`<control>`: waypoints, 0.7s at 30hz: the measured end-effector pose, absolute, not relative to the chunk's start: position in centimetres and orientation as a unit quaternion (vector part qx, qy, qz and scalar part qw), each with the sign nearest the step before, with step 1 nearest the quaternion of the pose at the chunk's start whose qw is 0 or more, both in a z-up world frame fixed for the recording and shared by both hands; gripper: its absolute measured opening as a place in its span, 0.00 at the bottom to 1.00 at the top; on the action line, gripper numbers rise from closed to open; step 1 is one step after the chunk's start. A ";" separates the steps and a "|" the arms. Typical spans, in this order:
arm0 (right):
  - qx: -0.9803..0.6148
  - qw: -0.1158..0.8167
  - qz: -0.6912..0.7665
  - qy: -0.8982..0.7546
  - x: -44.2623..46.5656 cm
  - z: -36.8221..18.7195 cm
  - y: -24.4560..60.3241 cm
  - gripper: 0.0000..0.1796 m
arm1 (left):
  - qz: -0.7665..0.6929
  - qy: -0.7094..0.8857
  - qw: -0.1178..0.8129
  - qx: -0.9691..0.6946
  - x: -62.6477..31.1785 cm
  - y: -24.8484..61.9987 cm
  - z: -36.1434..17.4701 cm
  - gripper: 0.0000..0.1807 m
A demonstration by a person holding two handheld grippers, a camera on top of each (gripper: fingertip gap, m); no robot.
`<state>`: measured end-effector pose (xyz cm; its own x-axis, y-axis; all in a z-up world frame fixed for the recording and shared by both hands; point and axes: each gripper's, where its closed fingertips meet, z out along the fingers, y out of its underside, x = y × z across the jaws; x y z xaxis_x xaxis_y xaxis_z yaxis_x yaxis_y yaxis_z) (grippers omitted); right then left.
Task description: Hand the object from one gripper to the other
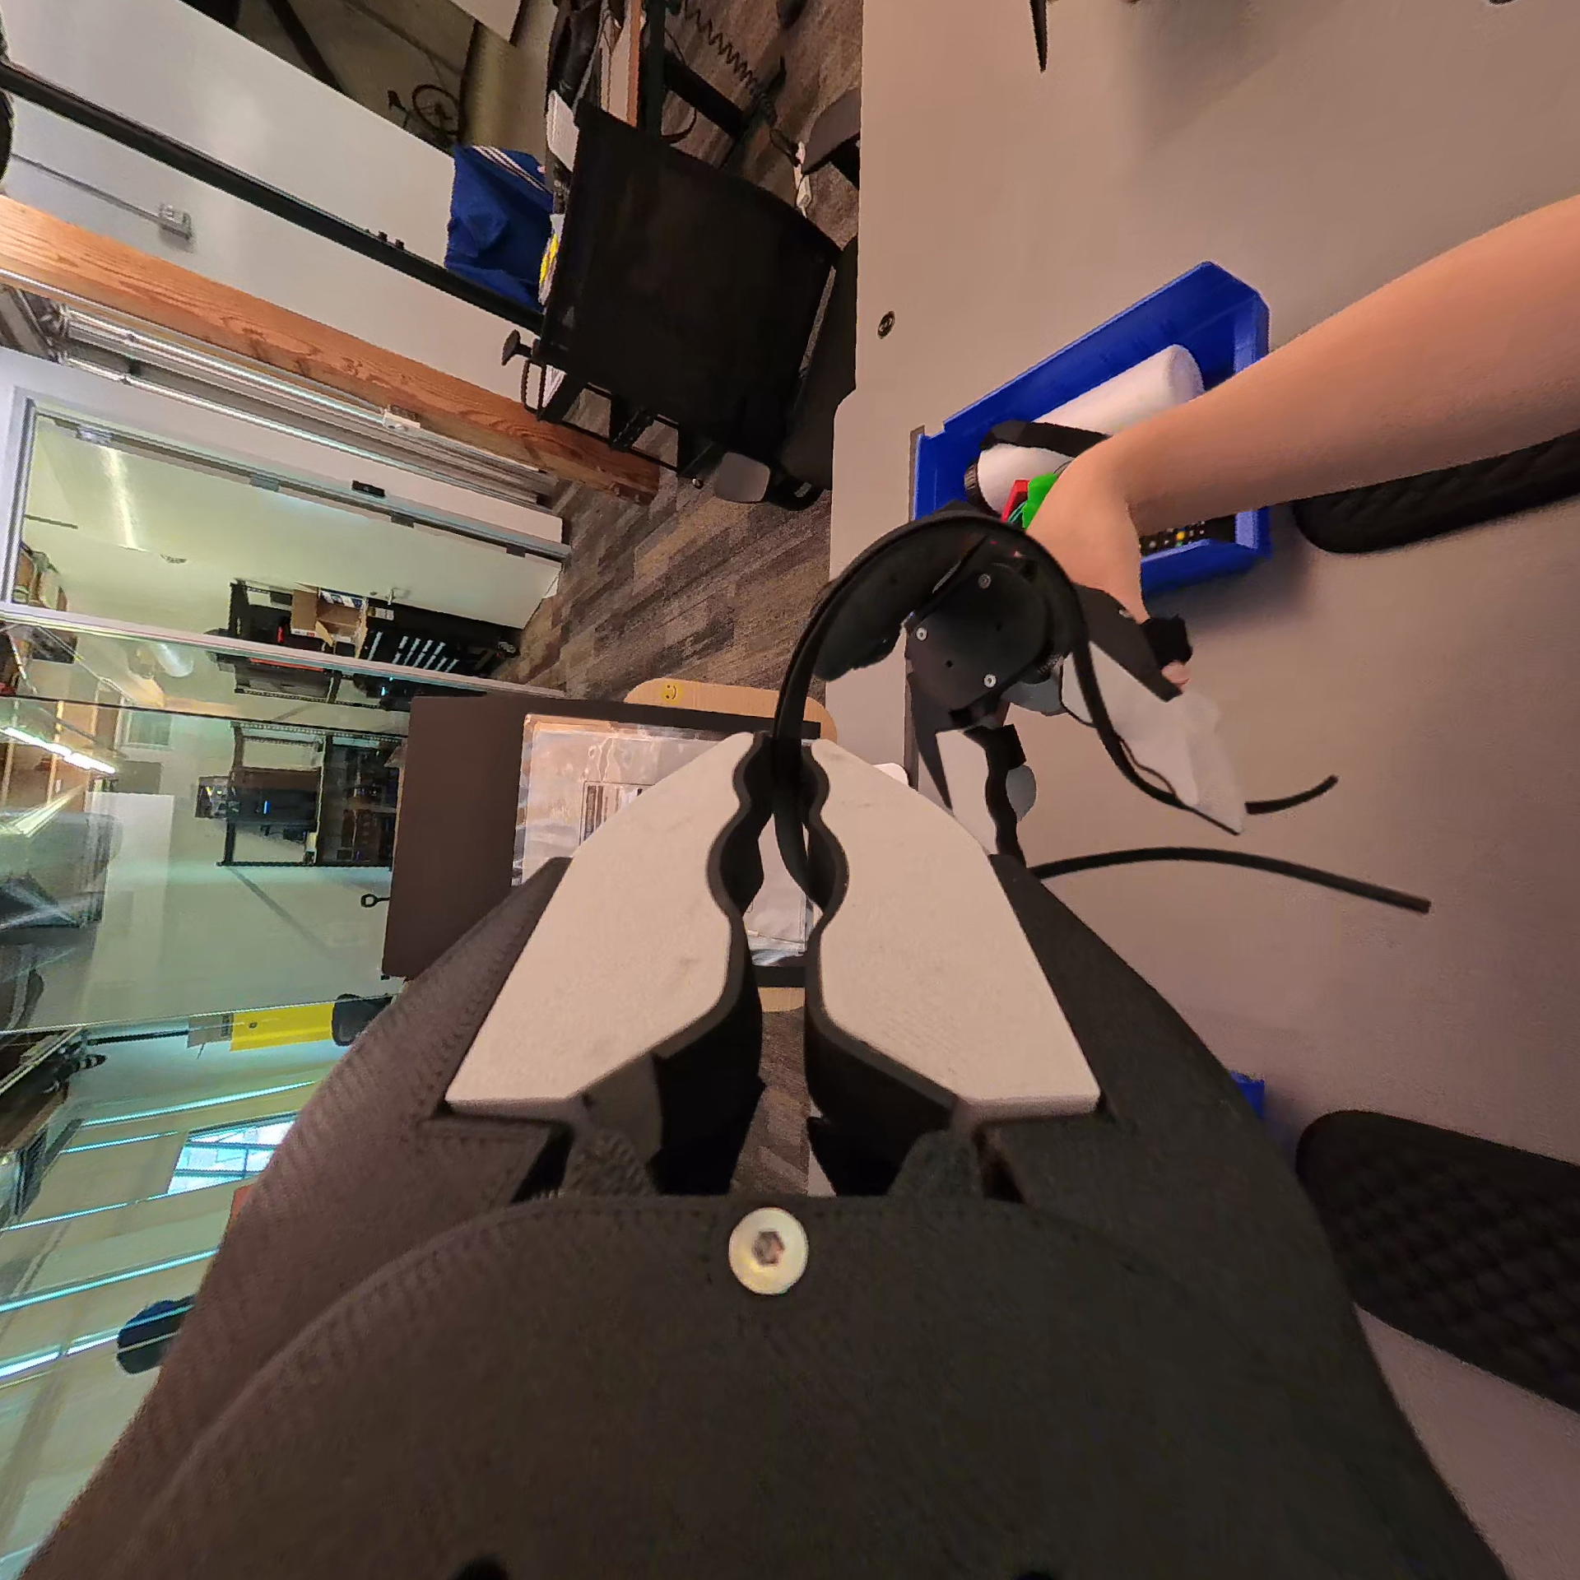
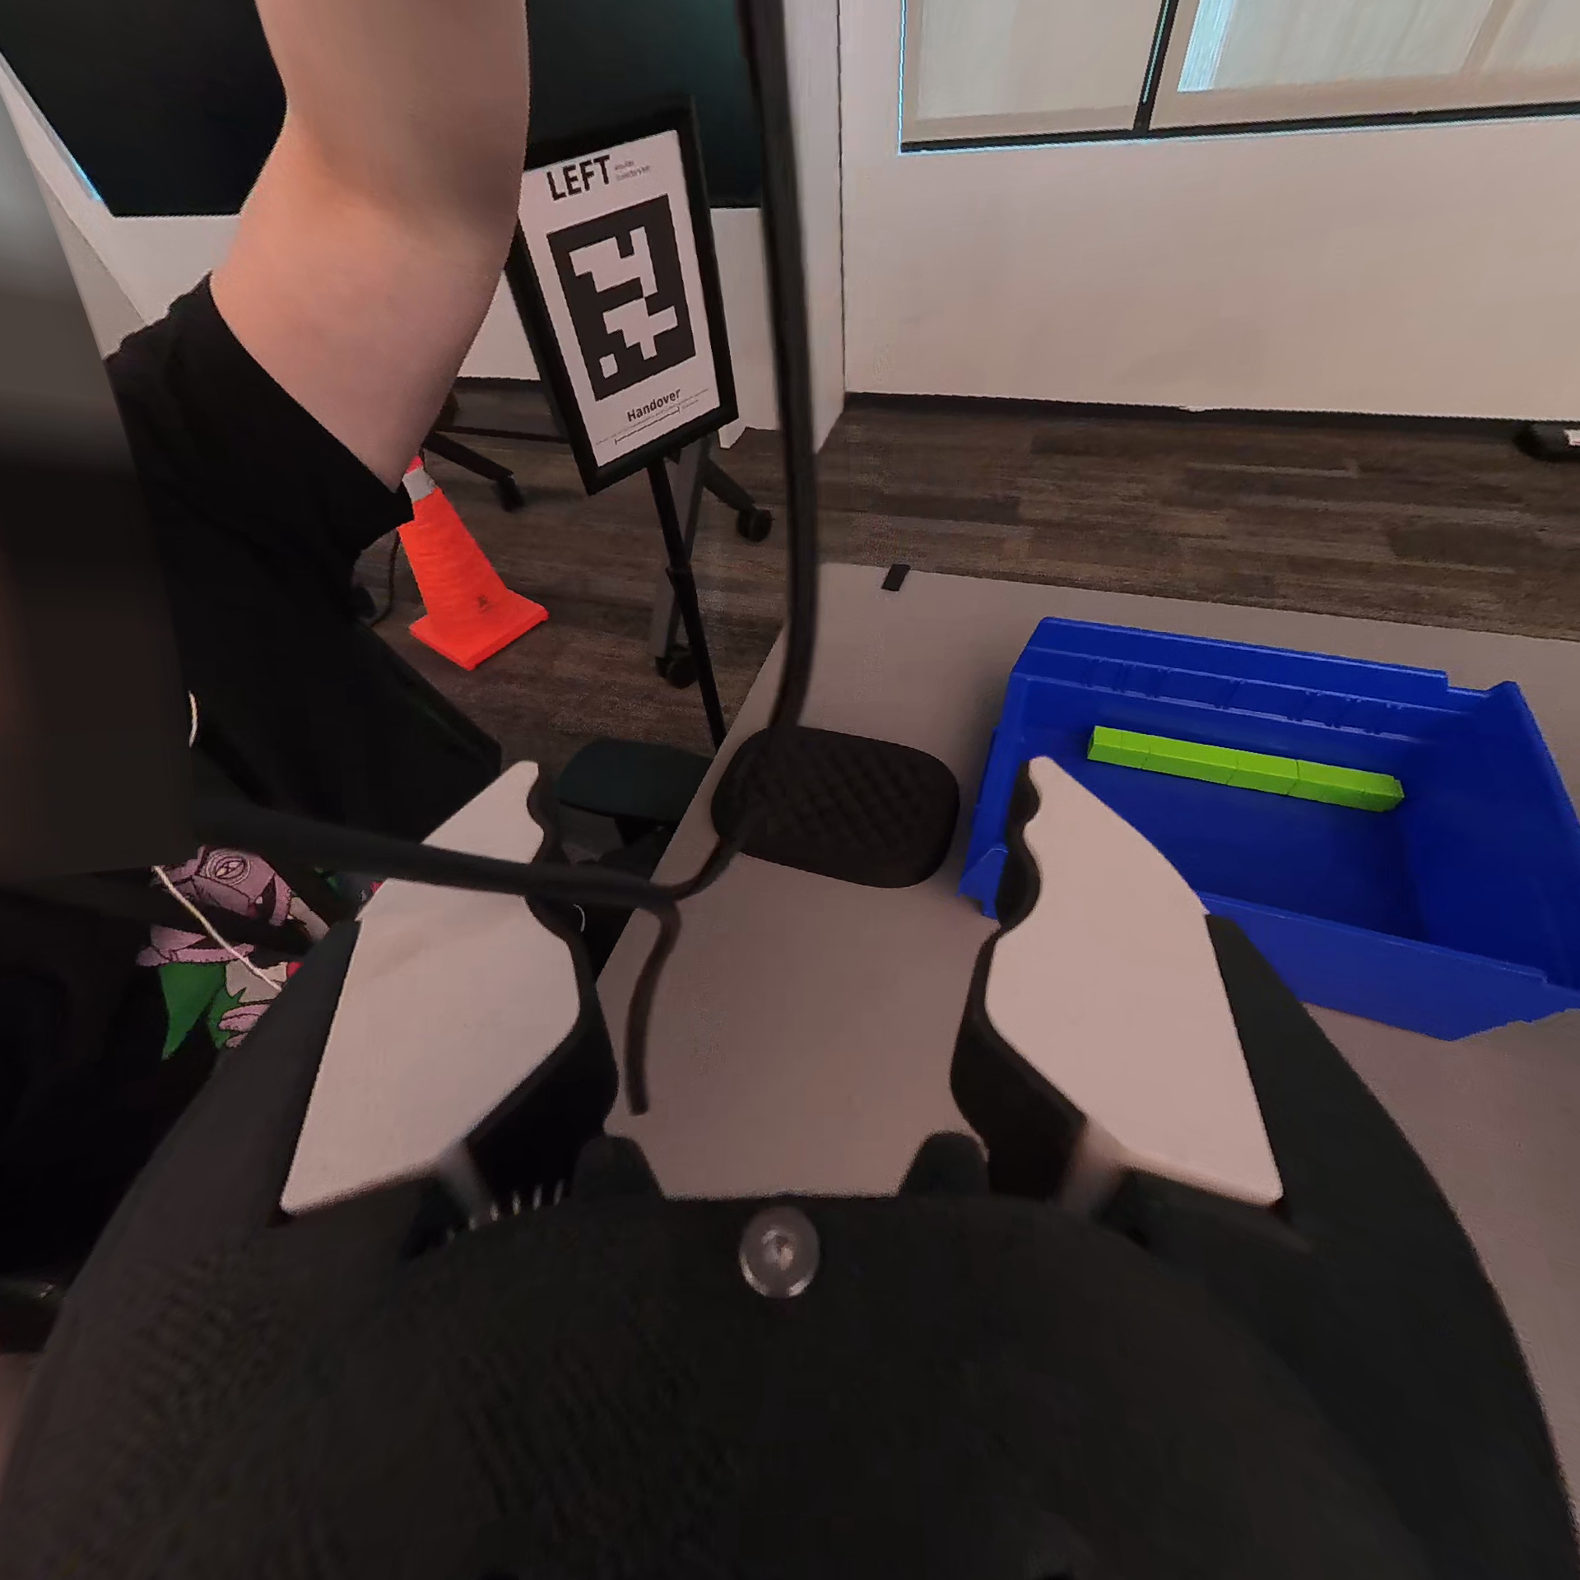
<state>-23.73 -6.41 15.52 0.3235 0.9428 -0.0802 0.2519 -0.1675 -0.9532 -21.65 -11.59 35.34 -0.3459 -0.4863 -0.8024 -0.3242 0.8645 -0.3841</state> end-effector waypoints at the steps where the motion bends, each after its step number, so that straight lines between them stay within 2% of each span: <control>1: -0.667 0.463 0.373 -0.449 -23.7 15.5 -6.4 0.55 | -0.079 0.817 0.515 -0.247 -21.6 -11.7 35.3 0.03; 4: -0.656 0.456 0.387 -0.460 -24.0 15.5 -6.8 0.46 | -0.079 0.819 0.513 -0.244 -21.5 -12.1 35.3 0.03; 5: -0.649 0.450 0.396 -0.468 -24.0 15.5 -7.1 0.40 | -0.080 0.820 0.513 -0.242 -21.5 -12.2 35.4 0.03; 8: -0.613 0.422 0.442 -0.502 -24.2 15.6 -9.0 0.05 | -0.082 0.821 0.512 -0.241 -21.5 -12.5 35.4 0.03; 10: -0.600 0.428 0.455 -0.501 -24.1 15.9 -9.2 0.00 | -0.081 0.821 0.512 -0.241 -21.6 -12.5 35.4 0.03; 14: -0.624 0.434 0.428 -0.489 -22.9 15.4 -8.6 0.00 | -0.079 0.819 0.508 -0.255 -22.3 -11.8 35.0 0.03; 21: -0.735 0.448 0.259 -0.439 -18.0 16.0 -6.3 0.00 | -0.159 0.777 0.507 -0.336 -25.3 -8.2 31.4 0.05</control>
<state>-17.98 -6.33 16.03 0.4810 0.8767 0.0117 0.4126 -0.2146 -0.8853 -25.26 -8.20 31.37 -0.2596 -0.6839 -0.6818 -0.3605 0.7237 -0.5885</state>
